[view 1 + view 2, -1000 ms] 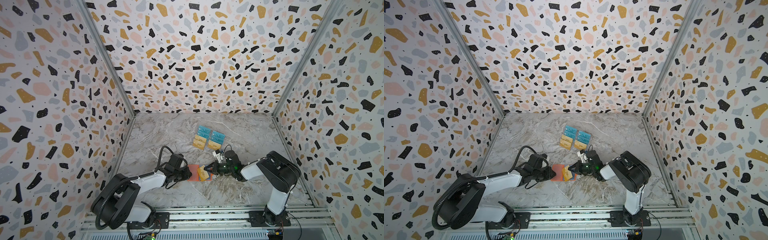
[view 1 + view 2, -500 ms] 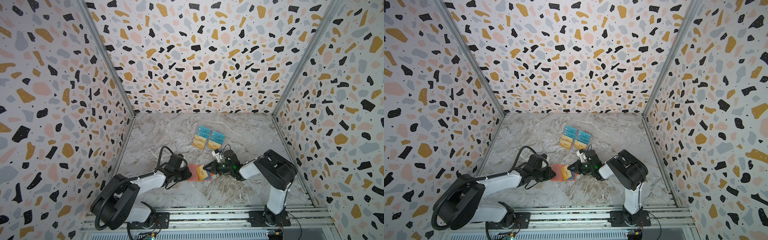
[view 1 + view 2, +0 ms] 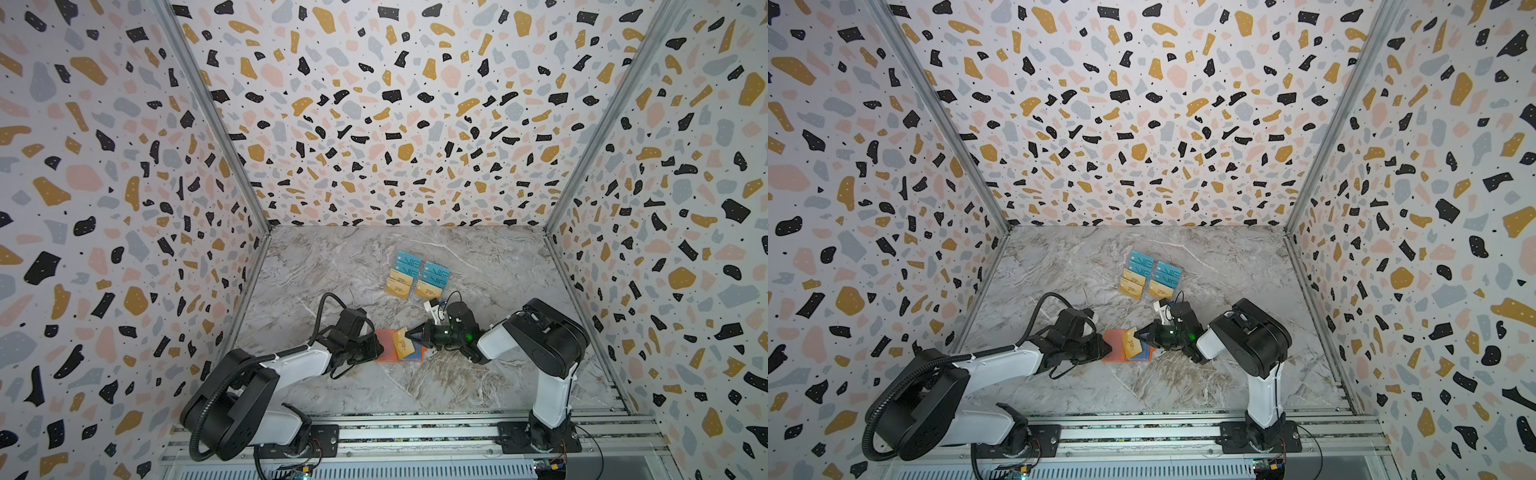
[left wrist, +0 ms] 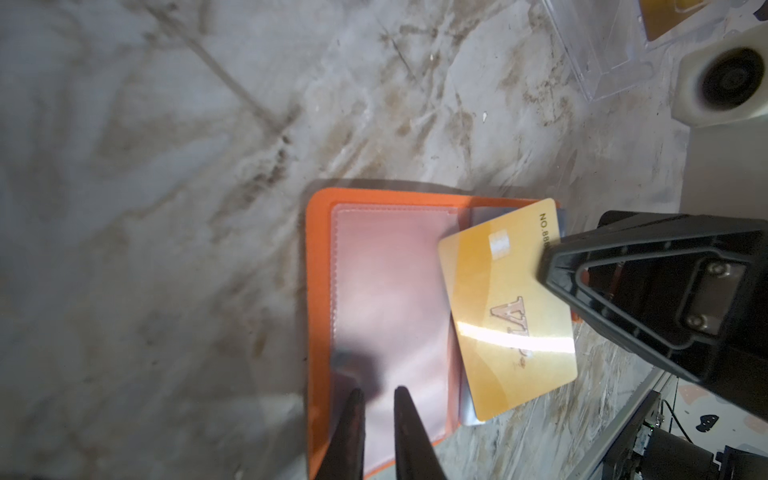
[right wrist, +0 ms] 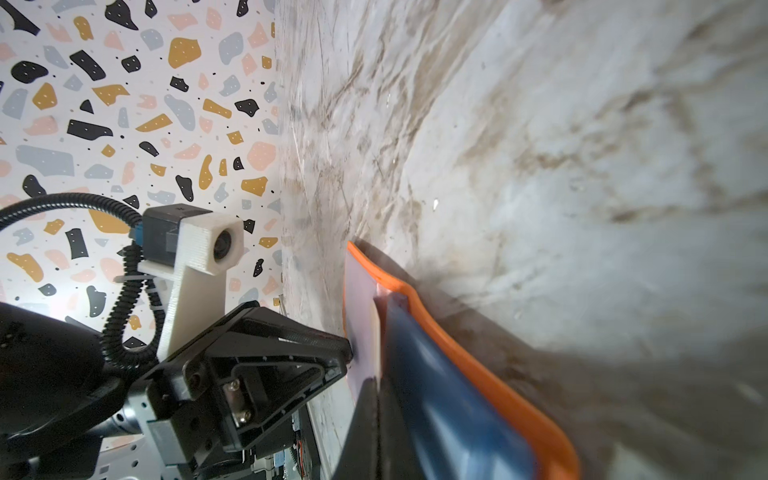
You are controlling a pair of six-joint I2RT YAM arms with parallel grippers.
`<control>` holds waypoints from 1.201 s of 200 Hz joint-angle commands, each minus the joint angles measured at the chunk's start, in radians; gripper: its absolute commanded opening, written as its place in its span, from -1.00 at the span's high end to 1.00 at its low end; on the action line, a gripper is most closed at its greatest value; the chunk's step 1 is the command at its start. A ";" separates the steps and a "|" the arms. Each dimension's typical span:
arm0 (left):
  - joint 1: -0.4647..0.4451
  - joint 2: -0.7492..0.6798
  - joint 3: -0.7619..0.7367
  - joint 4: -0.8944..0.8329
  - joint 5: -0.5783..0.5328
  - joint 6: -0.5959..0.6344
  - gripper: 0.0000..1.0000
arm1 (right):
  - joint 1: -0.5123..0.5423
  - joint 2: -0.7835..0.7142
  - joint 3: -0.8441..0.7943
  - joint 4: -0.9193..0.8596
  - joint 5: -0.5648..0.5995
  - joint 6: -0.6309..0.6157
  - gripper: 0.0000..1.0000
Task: Put the credit cards into the card holder
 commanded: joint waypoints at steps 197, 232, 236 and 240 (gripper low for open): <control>-0.002 -0.004 -0.024 -0.017 0.019 0.002 0.65 | 0.058 0.082 -0.064 0.231 0.128 0.100 1.00; -0.002 -0.004 -0.023 -0.021 0.021 0.001 0.65 | 0.075 0.084 -0.067 0.261 0.158 0.110 1.00; -0.002 -0.004 -0.023 -0.023 0.021 0.001 0.65 | 0.076 0.087 -0.067 0.264 0.160 0.111 1.00; -0.002 -0.006 -0.022 -0.024 0.021 0.001 0.65 | 0.077 0.089 -0.066 0.267 0.161 0.112 1.00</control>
